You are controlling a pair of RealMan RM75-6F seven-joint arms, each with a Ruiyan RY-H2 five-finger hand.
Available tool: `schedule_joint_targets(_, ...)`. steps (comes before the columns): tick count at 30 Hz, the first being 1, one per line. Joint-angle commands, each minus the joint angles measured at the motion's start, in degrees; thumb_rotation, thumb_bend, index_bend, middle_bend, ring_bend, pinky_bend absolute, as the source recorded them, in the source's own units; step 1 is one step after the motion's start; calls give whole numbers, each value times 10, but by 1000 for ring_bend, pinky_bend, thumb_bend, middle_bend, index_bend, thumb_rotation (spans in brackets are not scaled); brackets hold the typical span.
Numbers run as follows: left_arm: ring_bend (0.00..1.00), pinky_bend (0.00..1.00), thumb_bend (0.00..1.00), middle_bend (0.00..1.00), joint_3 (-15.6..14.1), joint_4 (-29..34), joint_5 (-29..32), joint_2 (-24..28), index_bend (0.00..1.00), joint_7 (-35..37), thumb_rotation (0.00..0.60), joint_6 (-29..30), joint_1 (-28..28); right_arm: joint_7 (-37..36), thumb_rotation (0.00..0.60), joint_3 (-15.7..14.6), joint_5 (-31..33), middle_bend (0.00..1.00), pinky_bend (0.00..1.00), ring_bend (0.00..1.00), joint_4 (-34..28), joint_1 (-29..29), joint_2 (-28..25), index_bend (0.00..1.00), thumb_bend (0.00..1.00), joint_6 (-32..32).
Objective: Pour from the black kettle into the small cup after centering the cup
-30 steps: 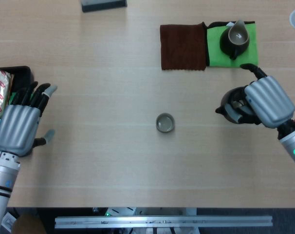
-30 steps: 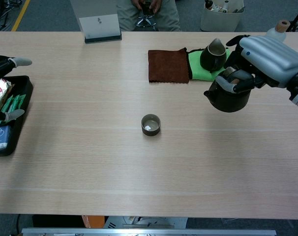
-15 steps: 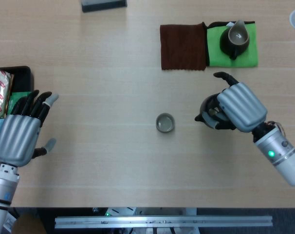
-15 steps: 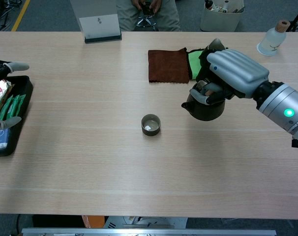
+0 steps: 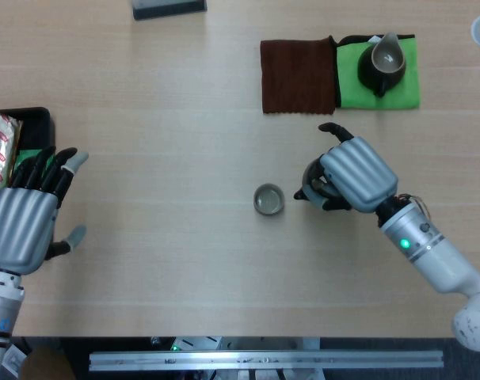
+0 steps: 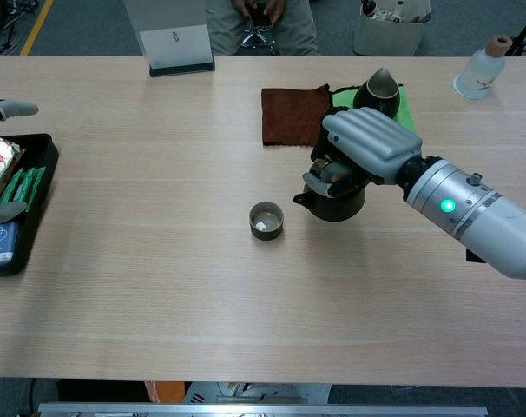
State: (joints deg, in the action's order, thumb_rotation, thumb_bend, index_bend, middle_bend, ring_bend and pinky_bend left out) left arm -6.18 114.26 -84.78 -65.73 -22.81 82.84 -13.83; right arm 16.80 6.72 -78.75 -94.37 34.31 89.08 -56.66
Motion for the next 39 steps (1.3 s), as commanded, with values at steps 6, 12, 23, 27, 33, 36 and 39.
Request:
schedule_joint_targets(6, 81, 145, 222, 126, 9, 0, 1, 3, 98, 5, 600, -2, 10, 24, 547, 9, 24, 995, 169, 1000, 25, 26, 26, 1000, 384, 23)
schedule_joint_targets(12, 80, 145, 222, 125, 14, 0, -4, 4, 97, 8, 600, -3, 17, 54, 550, 16, 45, 995, 169, 1000, 33, 48, 37, 1000, 384, 41)
schedule_joint_targets(23, 79, 145, 222, 125, 21, -3, -8, 3, 97, 14, 600, -6, 28, 128, 554, 22, 89, 995, 169, 1000, 26, 87, 43, 1000, 383, 63)
schedule_joint_targets(27, 79, 145, 222, 125, 25, -4, -9, 3, 97, 26, 600, -7, 31, 145, 552, 23, 111, 995, 169, 1000, 20, 99, 45, 1000, 383, 71)
schedule_joint_targets(33, 79, 145, 222, 125, 28, -10, -14, 1, 97, 34, 600, -6, 36, 185, 552, 15, 125, 995, 169, 1000, 14, 115, 43, 1000, 383, 69)
schedule_joint_targets(36, 79, 145, 222, 125, 30, -11, -16, -1, 98, 36, 600, -6, 38, 201, 552, 13, 133, 995, 169, 1000, 10, 122, 40, 1000, 383, 68)
schedule_joint_targets(39, 79, 145, 222, 125, 31, -12, -16, -2, 97, 37, 600, -8, 39, 215, 552, 9, 139, 995, 169, 1000, 7, 128, 38, 1000, 383, 67)
